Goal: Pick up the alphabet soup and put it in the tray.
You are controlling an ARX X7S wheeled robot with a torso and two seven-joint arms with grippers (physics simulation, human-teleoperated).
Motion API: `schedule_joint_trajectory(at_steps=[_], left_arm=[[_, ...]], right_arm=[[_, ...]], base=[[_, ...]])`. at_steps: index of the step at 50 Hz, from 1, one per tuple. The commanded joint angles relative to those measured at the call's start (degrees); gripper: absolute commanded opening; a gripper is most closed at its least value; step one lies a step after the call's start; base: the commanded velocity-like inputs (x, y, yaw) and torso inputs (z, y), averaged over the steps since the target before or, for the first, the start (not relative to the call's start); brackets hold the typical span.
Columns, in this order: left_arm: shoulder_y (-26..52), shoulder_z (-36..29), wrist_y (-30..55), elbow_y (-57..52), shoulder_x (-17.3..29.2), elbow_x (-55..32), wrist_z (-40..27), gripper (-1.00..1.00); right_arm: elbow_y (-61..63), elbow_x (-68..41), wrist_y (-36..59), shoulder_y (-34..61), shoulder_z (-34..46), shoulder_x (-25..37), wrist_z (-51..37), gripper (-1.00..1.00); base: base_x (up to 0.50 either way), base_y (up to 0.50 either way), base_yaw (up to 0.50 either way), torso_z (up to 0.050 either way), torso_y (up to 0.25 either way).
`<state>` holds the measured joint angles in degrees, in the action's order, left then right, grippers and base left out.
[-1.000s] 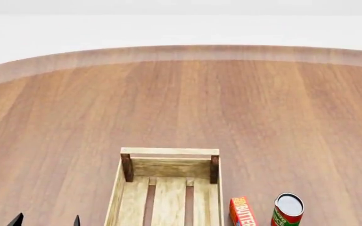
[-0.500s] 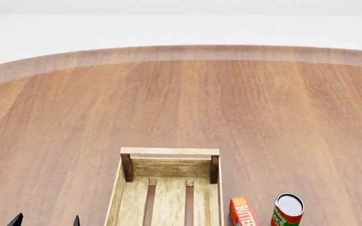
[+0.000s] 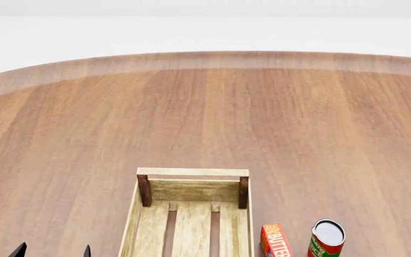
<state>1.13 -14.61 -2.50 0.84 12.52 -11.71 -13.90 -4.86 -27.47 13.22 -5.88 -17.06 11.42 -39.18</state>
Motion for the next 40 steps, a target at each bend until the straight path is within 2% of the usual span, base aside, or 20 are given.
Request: schedule_joint_trajectory(at_steps=[1, 18, 40], left_arm=[[0.1, -0.2, 0.0, 0.0, 0.2, -0.3, -0.2, 1.0], [0.2, -0.6, 0.0, -0.1, 0.5, -0.6, -0.5, 1.0], [0.3, -1.0, -0.4, 0.1, 0.9, -0.9, -1.0, 1.0]], right_arm=[[12.6, 0.6, 4.1, -2.2, 2.5, 1.2, -0.7, -1.0], [31.3, -3.0, 13.4, -1.6, 8.0, 4.6, -1.5, -1.0], [37.2, -4.0, 19.8, 4.1, 16.3, 7.2, 0.1, -1.0]], base=[[0.0, 0.0, 0.0, 0.0, 0.0], [0.0, 0.0, 0.0, 0.0, 0.001], [0.0, 0.0, 0.0, 0.0, 0.0]])
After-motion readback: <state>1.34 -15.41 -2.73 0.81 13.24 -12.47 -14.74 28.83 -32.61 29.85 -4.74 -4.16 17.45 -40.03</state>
